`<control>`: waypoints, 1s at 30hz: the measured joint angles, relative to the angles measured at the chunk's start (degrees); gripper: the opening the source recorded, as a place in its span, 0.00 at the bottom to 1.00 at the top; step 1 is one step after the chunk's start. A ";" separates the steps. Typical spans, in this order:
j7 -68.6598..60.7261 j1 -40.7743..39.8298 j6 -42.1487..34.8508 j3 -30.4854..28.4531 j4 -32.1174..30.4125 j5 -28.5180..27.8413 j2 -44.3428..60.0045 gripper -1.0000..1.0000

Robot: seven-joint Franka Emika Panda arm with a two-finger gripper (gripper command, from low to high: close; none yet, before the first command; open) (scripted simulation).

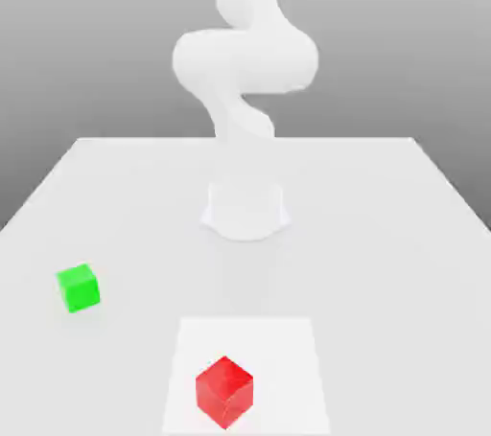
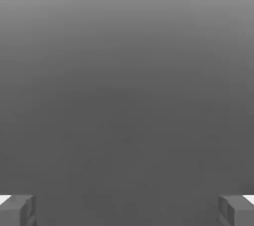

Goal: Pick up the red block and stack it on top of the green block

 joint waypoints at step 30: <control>40.61 -8.28 29.70 4.15 -10.26 -6.56 61.14 0.00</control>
